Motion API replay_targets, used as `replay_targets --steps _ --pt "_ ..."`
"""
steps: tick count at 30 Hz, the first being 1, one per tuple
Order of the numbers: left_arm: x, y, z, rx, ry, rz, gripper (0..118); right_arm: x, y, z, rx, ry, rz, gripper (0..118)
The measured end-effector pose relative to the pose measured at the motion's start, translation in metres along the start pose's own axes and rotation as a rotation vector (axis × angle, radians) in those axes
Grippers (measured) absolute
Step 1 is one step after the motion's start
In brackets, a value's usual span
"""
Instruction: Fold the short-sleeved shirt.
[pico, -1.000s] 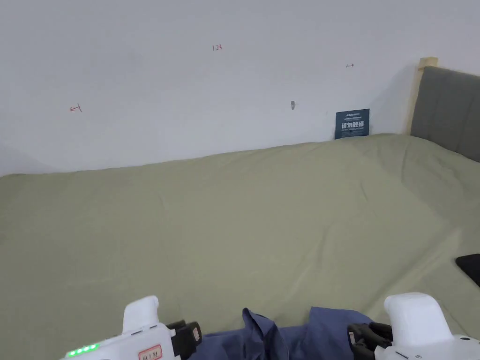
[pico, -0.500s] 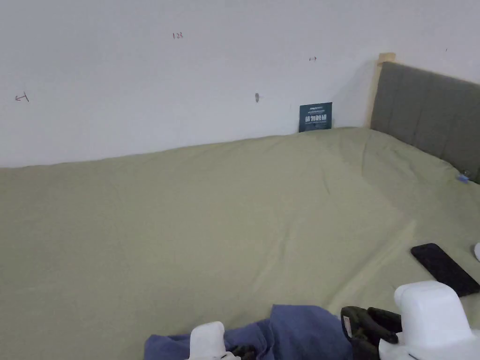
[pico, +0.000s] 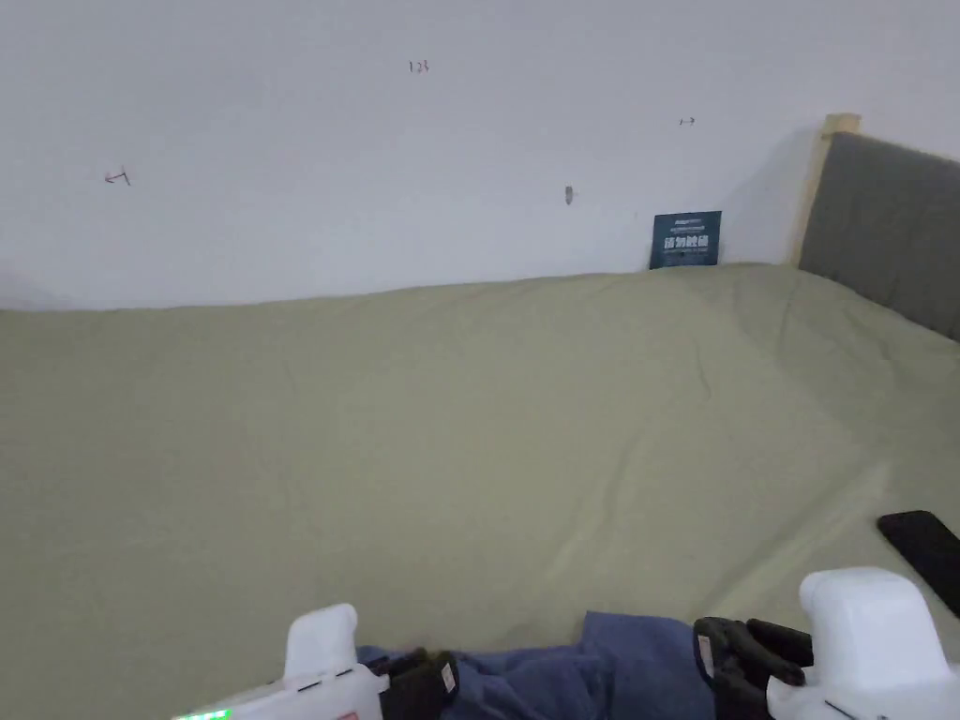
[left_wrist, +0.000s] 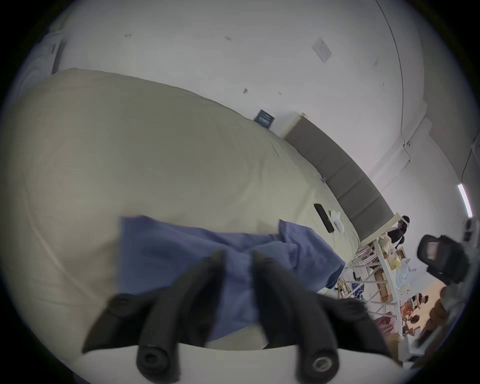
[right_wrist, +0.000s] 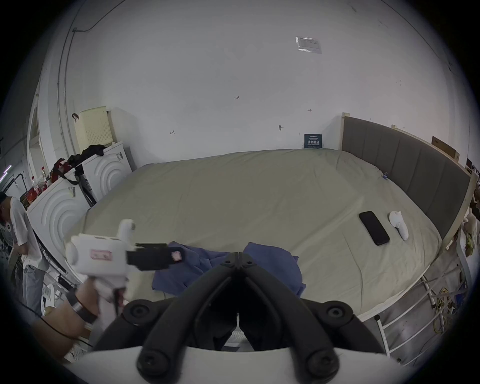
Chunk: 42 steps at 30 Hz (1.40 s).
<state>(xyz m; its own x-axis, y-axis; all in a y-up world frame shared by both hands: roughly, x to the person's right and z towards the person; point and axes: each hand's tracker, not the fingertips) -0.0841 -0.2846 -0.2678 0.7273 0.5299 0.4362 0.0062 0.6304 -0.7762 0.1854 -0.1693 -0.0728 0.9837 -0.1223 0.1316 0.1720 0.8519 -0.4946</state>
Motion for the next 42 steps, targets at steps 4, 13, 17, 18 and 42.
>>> replay_targets --steps 4,13,17,18,42 --pt "-0.059 0.008 0.022 -0.128 -0.037 0.143 91 -0.006 0.005 -0.005 0.001 0.029 0.004 1" --pt "-0.081 -0.03 -0.009 -0.293 -0.193 0.364 91 -0.007 0.009 0.002 0.014 0.052 0.003 1" --pt "-0.067 -0.032 -0.002 -0.138 -0.213 0.429 38 -0.004 0.006 0.003 0.011 0.043 -0.013 1" --pt "-0.066 -0.033 -0.003 -0.11 -0.179 0.425 11 -0.003 0.006 0.002 0.007 0.043 -0.013 1" --pt "-0.027 0.019 0.102 0.081 0.607 -0.052 11 -0.031 0.007 -0.016 -0.021 0.131 0.031 1"
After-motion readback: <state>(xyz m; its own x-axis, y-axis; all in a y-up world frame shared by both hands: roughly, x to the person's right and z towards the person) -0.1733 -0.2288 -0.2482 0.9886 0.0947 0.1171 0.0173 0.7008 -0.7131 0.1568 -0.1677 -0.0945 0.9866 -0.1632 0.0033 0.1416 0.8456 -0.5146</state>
